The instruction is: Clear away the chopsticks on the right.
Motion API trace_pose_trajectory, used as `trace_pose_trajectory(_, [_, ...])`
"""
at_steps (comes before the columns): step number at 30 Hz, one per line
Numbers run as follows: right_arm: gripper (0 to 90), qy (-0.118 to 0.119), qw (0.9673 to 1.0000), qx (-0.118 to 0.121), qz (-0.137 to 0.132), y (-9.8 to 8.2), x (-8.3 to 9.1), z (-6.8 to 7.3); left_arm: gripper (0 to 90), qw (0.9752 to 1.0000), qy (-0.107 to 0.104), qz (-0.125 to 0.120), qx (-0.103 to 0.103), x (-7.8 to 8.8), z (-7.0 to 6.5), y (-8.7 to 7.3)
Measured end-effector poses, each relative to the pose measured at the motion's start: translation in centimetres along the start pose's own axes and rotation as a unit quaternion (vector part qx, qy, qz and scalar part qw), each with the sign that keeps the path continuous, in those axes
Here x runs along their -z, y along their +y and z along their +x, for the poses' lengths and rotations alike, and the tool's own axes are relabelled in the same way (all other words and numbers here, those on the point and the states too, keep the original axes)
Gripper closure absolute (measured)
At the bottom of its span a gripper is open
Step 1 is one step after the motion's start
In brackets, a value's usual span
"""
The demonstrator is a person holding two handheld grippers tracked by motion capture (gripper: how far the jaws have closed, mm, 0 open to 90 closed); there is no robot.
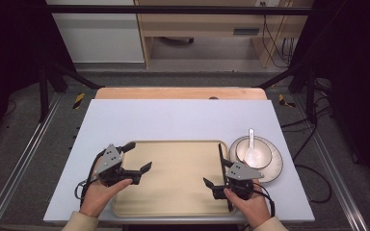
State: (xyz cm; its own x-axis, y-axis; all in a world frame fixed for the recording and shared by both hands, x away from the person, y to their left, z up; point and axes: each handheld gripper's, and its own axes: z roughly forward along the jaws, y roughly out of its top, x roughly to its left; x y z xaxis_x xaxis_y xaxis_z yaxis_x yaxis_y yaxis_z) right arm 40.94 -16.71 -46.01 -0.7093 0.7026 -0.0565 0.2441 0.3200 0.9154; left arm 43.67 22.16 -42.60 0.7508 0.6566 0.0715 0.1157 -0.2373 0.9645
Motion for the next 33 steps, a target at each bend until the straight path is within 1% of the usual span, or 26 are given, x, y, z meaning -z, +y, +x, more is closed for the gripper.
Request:
trace_pose_trajectory(3, [12.1, 0.000, 1.0000, -0.003, -0.003, -0.1, 0.1, -0.1, 8.6, 1.0000, 0.006, -0.007, -0.003, 0.6, 0.3, -0.2])
trace_pose_trajectory(5, [12.1, -0.003, 1.0000, -0.001, -0.003, -0.2, 0.3, -0.1, 8.1, 0.9999, 0.007, -0.010, -0.005, 0.9, 0.5, -0.4])
trace_pose_trajectory(10, [11.8, -0.008, 0.9999, 0.006, -0.007, -0.7, 1.0, -0.5, 6.7, 0.9998, 0.009, -0.018, -0.008, 1.9, 0.9, -1.0])
trace_pose_trajectory(14, [11.7, -0.012, 0.9998, 0.005, -0.013, -0.8, 1.6, -0.7, 5.3, 0.9995, 0.012, -0.028, -0.008, 2.5, 1.2, -1.5])
trace_pose_trajectory(15, [11.7, -0.014, 0.9998, 0.003, -0.015, -0.8, 1.7, -0.7, 5.0, 0.9995, 0.013, -0.028, -0.010, 2.6, 1.2, -1.7])
trace_pose_trajectory(20, [11.6, -0.021, 0.9994, 0.015, -0.022, -1.0, 2.2, -0.9, 4.1, 0.9993, 0.010, -0.025, -0.026, 3.4, 1.5, -2.5])
trace_pose_trajectory(22, [11.5, -0.025, 0.9992, 0.019, -0.026, -1.1, 2.5, -1.0, 4.0, 0.9993, 0.011, -0.026, -0.025, 3.8, 1.6, -2.8])
trace_pose_trajectory(26, [11.4, -0.034, 0.9985, 0.017, -0.038, -1.4, 3.3, -1.6, 4.0, 0.9990, 0.012, -0.031, -0.029, 4.6, 2.0, -3.4])
trace_pose_trajectory(28, [11.4, -0.042, 0.9981, 0.016, -0.043, -1.6, 3.7, -1.9, 4.0, 0.9987, 0.017, -0.030, -0.037, 5.1, 2.2, -3.5])
trace_pose_trajectory(31, [11.4, -0.048, 0.9975, 0.013, -0.051, -1.8, 4.3, -2.3, 4.0, 0.9983, 0.024, -0.048, -0.024, 5.7, 2.7, -3.7])
trace_pose_trajectory(32, [11.4, -0.051, 0.9972, 0.011, -0.053, -1.9, 4.6, -2.4, 4.0, 0.9981, 0.027, -0.049, -0.027, 5.9, 2.8, -3.7])
trace_pose_trajectory(33, [11.4, -0.053, 0.9971, 0.010, -0.054, -2.0, 4.8, -2.5, 4.0, 0.9978, 0.030, -0.055, -0.023, 6.0, 2.9, -3.7])
